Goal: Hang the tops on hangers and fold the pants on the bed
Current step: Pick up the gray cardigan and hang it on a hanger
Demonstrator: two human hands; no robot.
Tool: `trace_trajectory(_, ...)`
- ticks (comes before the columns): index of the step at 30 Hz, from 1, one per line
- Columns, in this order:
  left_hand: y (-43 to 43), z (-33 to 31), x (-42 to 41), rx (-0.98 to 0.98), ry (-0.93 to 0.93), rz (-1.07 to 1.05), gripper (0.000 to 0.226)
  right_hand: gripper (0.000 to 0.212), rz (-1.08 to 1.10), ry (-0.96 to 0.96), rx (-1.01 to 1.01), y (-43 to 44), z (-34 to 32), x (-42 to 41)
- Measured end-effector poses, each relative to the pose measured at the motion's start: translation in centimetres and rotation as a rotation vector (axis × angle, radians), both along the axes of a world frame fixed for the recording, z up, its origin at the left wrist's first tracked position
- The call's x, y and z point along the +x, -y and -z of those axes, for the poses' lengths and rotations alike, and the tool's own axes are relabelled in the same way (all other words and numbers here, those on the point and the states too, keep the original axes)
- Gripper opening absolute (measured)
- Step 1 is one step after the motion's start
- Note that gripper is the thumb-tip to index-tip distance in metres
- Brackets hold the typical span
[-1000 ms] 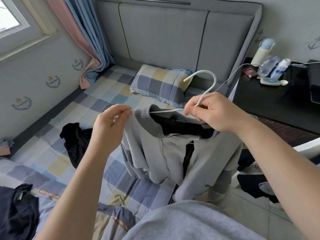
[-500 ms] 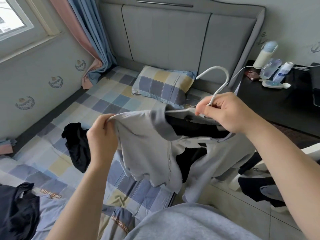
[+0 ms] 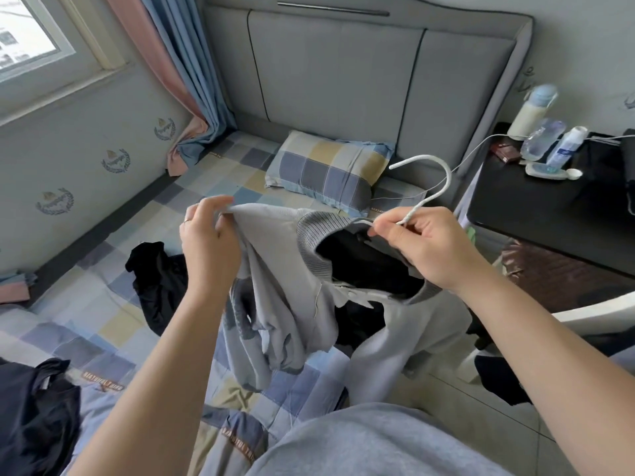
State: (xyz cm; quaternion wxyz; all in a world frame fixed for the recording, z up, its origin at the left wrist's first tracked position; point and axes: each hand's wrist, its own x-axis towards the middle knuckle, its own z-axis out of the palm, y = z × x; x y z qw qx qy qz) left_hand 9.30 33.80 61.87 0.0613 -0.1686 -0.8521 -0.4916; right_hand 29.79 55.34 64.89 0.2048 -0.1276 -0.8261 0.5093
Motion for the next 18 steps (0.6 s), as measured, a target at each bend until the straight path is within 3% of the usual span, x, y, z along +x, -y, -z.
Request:
trace_trajectory(2, -0.5, -0.5, 0.8, -0.037, -0.152, 0.063, 0.029, 0.019, 0.019, 0.008, -0.029, 0.3, 0.1, -0.3)
trace_trajectory(5, -1.0, -0.5, 2.4, -0.145, -0.431, 0.390, 0.025, 0.020, 0.010, 0.013, -0.068, 0.6, 0.2, -0.6)
trace_trajectory(7, -1.3, -0.1, 3.0, -0.212, -0.502, 0.523, 0.033, 0.021, -0.004, 0.010, -0.081, 0.7, 0.1, -0.8)
trace_trajectory(11, -1.3, 0.7, 2.7, -0.188, -0.513, 0.505, 0.047, 0.023, -0.021, -0.013, -0.157, 0.1, 0.0, -0.8)
trace_trajectory(15, -0.7, 1.6, 2.0, -0.089, -0.386, 0.363, 0.045, 0.025, -0.043, -0.024, -0.281, -0.9, -0.4, -0.5)
trace_trajectory(18, -0.3, 1.9, 1.1, -0.136, -0.298, 0.370, 0.039, 0.024, -0.039, -0.012, -0.272, -1.5, -0.7, -0.2)
